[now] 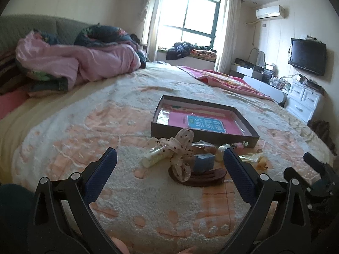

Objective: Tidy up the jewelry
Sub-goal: 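Grasp the pink polka-dot bow with the left gripper while the right grasps the yellow-bangle bag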

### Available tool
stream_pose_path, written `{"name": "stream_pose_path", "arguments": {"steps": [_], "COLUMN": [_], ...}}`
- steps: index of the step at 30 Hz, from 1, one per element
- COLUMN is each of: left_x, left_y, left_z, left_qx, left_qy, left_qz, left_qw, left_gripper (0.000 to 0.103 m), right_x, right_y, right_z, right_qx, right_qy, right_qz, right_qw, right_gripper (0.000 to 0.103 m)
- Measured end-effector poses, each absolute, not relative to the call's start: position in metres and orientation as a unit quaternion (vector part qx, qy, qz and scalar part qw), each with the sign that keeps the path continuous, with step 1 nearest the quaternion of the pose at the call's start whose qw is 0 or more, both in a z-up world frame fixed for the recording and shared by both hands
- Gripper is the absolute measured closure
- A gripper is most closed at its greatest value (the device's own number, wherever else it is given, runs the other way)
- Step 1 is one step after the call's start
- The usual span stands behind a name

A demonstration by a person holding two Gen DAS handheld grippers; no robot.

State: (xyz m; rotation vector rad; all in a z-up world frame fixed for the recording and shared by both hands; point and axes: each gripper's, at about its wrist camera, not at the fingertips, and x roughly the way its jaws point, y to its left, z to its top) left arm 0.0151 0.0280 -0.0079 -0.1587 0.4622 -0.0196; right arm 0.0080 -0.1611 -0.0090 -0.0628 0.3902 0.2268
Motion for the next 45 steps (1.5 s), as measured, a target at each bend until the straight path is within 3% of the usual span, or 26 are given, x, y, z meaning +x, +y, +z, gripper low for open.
{"name": "stream_pose_path", "arguments": {"steps": [25, 32, 34, 36, 41, 43, 45], "left_x": [0.072, 0.09, 0.091, 0.091, 0.098, 0.102, 0.105], "left_y": [0.03, 0.036, 0.033, 0.028, 0.021, 0.018, 0.018], "left_z": [-0.027, -0.04, -0.041, -0.043, -0.047, -0.051, -0.054], "left_qx": [-0.053, -0.087, -0.086, -0.084, -0.084, -0.079, -0.078], "left_qy": [0.299, 0.336, 0.34, 0.343, 0.358, 0.367, 0.374], "left_qz": [-0.029, -0.053, -0.058, -0.07, -0.08, -0.075, -0.072], "left_qw": [0.952, 0.936, 0.935, 0.933, 0.926, 0.924, 0.921], "left_gripper": [0.012, 0.052, 0.056, 0.067, 0.077, 0.082, 0.09], "right_x": [0.1, 0.119, 0.123, 0.126, 0.137, 0.141, 0.145], "right_y": [-0.162, -0.161, -0.159, -0.158, -0.152, -0.151, -0.152], "right_z": [-0.041, -0.05, -0.052, -0.053, -0.056, -0.055, -0.055], "right_qx": [-0.033, -0.039, -0.045, -0.048, -0.057, -0.058, -0.057], "right_qy": [0.308, 0.328, 0.331, 0.331, 0.336, 0.334, 0.335], "right_qz": [0.121, 0.128, 0.134, 0.136, 0.144, 0.149, 0.151], "right_qw": [0.943, 0.935, 0.933, 0.933, 0.929, 0.929, 0.928], "right_gripper": [0.006, 0.006, 0.006, 0.006, 0.006, 0.013, 0.014]}}
